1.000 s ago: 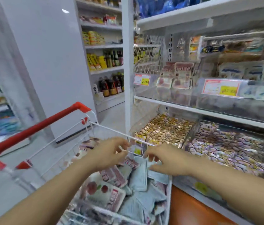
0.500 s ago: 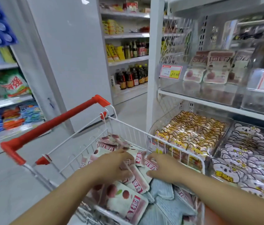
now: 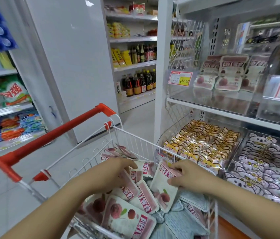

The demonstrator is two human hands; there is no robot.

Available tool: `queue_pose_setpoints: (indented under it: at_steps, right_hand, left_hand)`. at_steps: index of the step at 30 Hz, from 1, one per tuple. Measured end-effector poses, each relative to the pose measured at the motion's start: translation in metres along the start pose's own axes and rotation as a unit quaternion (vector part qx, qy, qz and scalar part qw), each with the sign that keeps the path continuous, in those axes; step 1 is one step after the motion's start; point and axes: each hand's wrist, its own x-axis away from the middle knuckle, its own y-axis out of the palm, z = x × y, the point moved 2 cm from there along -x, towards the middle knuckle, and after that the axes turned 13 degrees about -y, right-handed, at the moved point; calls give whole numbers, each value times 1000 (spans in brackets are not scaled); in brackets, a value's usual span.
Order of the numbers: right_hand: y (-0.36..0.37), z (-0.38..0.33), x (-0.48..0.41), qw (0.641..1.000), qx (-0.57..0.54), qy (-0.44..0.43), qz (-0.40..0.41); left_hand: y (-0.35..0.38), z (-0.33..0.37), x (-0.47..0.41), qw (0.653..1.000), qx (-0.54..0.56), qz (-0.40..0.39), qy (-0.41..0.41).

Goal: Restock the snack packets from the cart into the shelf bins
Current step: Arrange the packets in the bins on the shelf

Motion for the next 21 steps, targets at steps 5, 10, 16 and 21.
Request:
queue_pose_setpoints:
  at_steps: [5,10,16,21]
  right_hand:
    - [-31,-15,28,996,-45,-49,57]
    - [-58,-29,44,984,-79,-83,133]
    - [-79,-49,60,958,-5,-120,260]
    - [-49,-47,59,944,55,-120,302]
  left_hand:
    - [-20,4,3,997,62,33,-8]
    - [-52,16,6,949,294,107,-26]
    - [-31,48,-8,840,531,77,-85]
    - [3,90,-19,745,653,-34,-134]
